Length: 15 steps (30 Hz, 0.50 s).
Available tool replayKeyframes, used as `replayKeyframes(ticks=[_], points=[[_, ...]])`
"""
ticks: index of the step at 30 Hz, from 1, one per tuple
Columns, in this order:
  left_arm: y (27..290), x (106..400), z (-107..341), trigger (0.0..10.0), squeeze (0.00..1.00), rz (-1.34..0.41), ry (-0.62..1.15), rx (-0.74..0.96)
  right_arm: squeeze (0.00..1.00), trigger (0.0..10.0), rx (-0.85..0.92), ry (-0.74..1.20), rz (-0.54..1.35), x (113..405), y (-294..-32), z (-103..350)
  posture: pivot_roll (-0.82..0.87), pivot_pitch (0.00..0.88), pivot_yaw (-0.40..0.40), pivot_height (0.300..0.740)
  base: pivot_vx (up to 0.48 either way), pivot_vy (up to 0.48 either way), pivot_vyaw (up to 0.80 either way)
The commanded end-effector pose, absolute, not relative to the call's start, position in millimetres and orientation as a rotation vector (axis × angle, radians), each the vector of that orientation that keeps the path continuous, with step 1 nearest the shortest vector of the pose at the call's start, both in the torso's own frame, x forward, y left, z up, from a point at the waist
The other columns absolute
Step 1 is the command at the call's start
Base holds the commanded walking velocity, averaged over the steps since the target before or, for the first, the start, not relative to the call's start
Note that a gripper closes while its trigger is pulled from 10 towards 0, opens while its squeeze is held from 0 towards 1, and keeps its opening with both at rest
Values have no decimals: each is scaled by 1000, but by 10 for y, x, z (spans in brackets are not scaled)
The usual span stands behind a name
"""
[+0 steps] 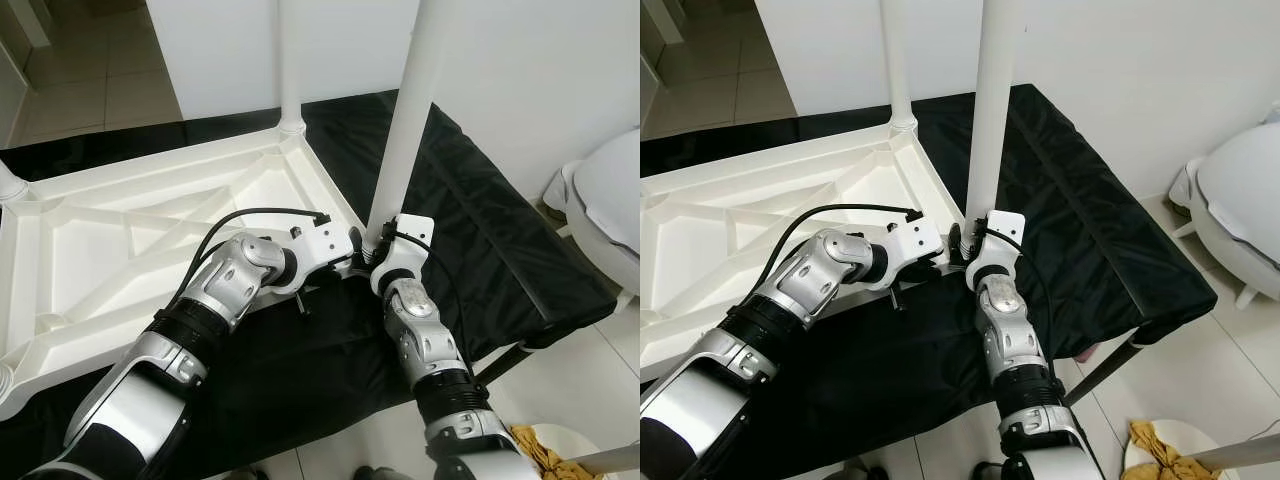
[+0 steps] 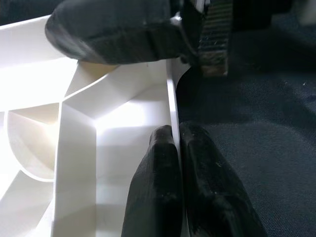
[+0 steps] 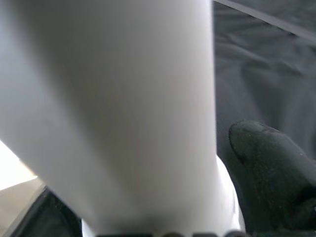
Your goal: Building children table
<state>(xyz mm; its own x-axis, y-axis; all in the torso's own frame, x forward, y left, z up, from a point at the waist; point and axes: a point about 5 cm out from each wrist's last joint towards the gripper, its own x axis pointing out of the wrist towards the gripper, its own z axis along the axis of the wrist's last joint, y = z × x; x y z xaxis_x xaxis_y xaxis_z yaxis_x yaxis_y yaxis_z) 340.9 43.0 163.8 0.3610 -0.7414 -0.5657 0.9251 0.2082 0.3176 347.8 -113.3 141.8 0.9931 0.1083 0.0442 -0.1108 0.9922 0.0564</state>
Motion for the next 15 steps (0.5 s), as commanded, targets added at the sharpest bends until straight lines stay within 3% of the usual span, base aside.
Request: replayKeyframes(ticks=[1, 7, 15], points=[[380, 3371, 1644, 10000, 0, -1239, 312, 720, 0, 10000, 51, -67, 108, 3483, -1268, 1452, -71, 73, 49, 740, 0, 0, 0], [381, 3369, 1641, 10000, 0, -1240, 312, 721, 0, 10000, 7, -111, 193, 3483, -1300, 1525, -70, 73, 49, 740, 0, 0, 0], [383, 3364, 1629, 10000, 0, -1243, 315, 725, 0, 10000, -63, -139, 526, 3481, -1383, 1602, -65, 59, 43, 740, 0, 0, 0]])
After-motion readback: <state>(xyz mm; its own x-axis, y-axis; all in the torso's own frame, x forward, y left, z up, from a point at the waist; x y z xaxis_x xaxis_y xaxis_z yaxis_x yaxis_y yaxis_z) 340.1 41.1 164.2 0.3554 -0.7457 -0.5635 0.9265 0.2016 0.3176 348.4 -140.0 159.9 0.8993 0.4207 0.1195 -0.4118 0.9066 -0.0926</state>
